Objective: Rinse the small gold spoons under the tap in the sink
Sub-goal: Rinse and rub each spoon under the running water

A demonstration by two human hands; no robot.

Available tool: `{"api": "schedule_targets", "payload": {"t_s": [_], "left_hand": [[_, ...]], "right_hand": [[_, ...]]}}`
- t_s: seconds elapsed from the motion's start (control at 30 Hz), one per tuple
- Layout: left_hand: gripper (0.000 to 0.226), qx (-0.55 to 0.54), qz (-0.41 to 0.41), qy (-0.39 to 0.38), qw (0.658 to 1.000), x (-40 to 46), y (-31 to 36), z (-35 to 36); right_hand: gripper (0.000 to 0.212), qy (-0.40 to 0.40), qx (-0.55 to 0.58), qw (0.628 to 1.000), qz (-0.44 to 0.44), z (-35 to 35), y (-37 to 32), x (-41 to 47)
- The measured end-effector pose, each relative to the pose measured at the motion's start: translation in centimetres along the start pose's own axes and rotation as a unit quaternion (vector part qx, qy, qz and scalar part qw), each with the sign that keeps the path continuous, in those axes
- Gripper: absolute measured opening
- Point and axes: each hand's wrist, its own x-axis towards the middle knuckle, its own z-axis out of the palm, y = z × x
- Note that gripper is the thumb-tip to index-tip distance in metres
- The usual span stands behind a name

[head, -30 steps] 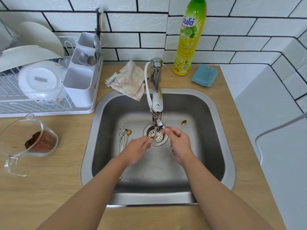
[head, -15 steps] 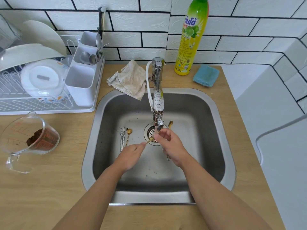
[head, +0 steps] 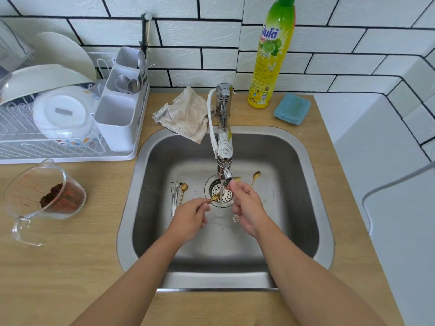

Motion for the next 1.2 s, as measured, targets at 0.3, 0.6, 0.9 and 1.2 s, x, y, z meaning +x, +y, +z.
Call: {"api": "schedule_targets", "payload": {"t_s": [0.3,0.6,0.9,1.2], "left_hand": [[0.013,-0.086,0.000,-0.028,0.996,-0.1,3.9,3.5],[0.025,-0.123,-0.106,0.053,0.985,-0.1,3.2,4.4],[0.030,-0.286,-0.130,-0.100,0.944,0.4,2.5,3.8],[0.023,0.330,-0.031,-0.011,0.943,3.1,-2.6,-0.7]], "right_hand": [[0.041,-0.007,0.044,0.998,0.047,0.2,0.1,0.1],[0.043,0.012,0.183,0.983,0.013,0.6,-0.8,0.1],[0.037,0.009,0.195,0.980,0.036,0.3,-0.8,0.0],[0.025,-0.007,0.209,0.975,0.071,-1.0,-0.8,0.7]]}}
